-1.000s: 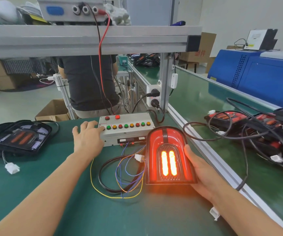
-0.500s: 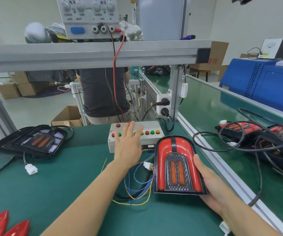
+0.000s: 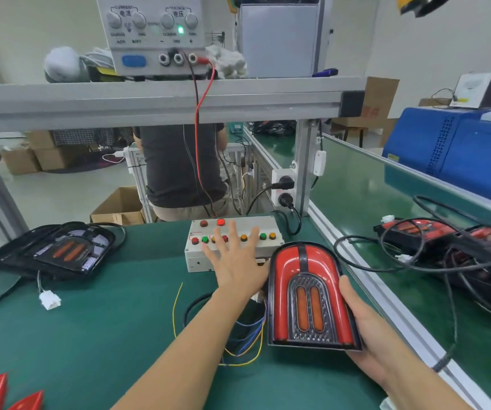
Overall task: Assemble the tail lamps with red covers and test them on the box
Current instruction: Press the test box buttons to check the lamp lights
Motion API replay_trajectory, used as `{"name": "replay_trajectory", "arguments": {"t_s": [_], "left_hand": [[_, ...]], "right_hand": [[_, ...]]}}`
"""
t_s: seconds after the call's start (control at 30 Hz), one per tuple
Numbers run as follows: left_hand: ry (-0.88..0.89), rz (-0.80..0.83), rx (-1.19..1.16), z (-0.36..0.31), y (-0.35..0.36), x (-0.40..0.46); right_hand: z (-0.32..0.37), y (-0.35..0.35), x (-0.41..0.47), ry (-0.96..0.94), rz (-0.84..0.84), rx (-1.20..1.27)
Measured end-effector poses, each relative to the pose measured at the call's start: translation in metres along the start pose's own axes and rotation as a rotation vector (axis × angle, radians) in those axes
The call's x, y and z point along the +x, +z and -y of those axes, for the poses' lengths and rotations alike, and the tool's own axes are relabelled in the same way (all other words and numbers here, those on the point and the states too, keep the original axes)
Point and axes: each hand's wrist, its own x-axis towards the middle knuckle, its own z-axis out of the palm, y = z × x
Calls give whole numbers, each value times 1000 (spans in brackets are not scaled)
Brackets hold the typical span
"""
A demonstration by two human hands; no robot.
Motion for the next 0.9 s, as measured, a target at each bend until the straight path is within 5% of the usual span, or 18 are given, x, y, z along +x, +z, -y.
{"name": "replay_trajectory", "arguments": {"t_s": [0.23,0.9], "left_hand": [[-32,117,29,-4,-4,0],[-32,69,-5,-7,9,4]], "right_hand": [[1,-2,-1,-6,-14,34],[-6,-10,11,-25,-44,82]]}}
